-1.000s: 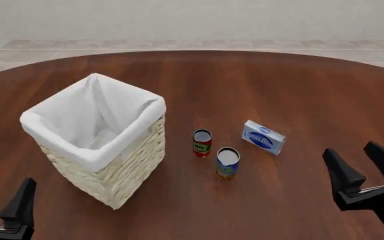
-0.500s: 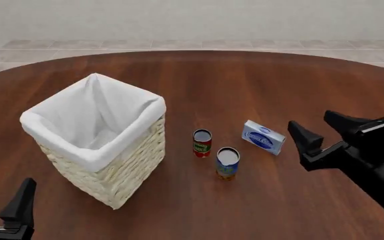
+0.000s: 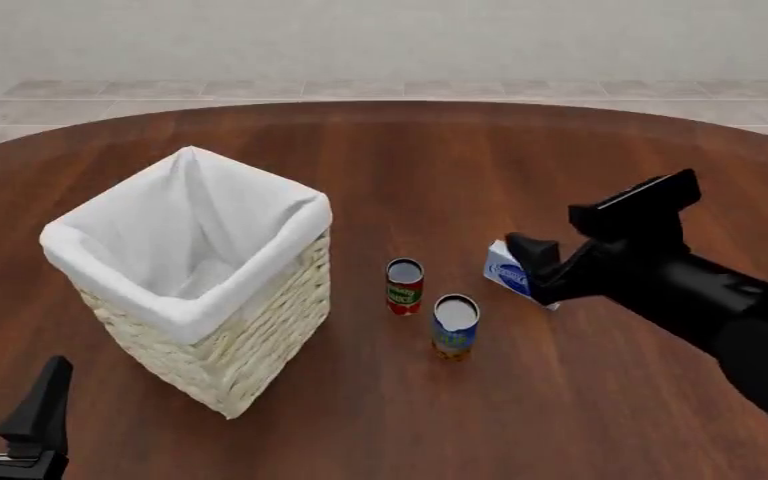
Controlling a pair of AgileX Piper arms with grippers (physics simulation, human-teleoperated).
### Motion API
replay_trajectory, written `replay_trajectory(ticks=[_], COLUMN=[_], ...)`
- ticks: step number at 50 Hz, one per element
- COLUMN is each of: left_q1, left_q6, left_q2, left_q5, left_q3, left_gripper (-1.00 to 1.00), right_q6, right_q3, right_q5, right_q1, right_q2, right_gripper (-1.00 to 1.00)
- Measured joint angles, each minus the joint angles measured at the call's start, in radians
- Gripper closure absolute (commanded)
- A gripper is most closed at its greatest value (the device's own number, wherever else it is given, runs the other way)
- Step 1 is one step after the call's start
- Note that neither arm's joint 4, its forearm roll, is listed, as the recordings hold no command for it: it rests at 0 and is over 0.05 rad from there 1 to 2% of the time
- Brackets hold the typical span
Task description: Pick up the tomato sauce, and put it in the basket.
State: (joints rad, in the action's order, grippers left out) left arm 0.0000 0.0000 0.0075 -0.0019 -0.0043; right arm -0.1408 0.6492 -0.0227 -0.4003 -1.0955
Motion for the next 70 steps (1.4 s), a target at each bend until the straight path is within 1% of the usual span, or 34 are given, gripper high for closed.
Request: replay_trajectory(ticks=[18,34,56,63,70], left_q1=[0.0,0.0,0.0,0.0,0.0], left_q6=[0.0,0.0,0.0,0.0,0.0], left_q2=[0.0,0.0,0.0,0.0,0.0], left_q5=[0.0,0.0,0.0,0.0,0.0], left_q3=[0.0,0.0,0.0,0.0,0.0], left_gripper=[-1.0,-1.0,-1.0,-1.0,-1.0], right_q6=[-0.024,-0.048,-0.085,-0.092,-0.092], right_q3=[0.144,0.268,0.48,0.548,0.592], right_q5=[0.108,0.199,0.272,0.292,0.303], right_q1=[-0.063,-0.087,-0.093,-0.094,-0.102], right_q2=[-0.171,-0.292,-0.505,-0.573,-0.626], right_gripper=[-1.0,-1.0,-1.0,-1.0,-1.0])
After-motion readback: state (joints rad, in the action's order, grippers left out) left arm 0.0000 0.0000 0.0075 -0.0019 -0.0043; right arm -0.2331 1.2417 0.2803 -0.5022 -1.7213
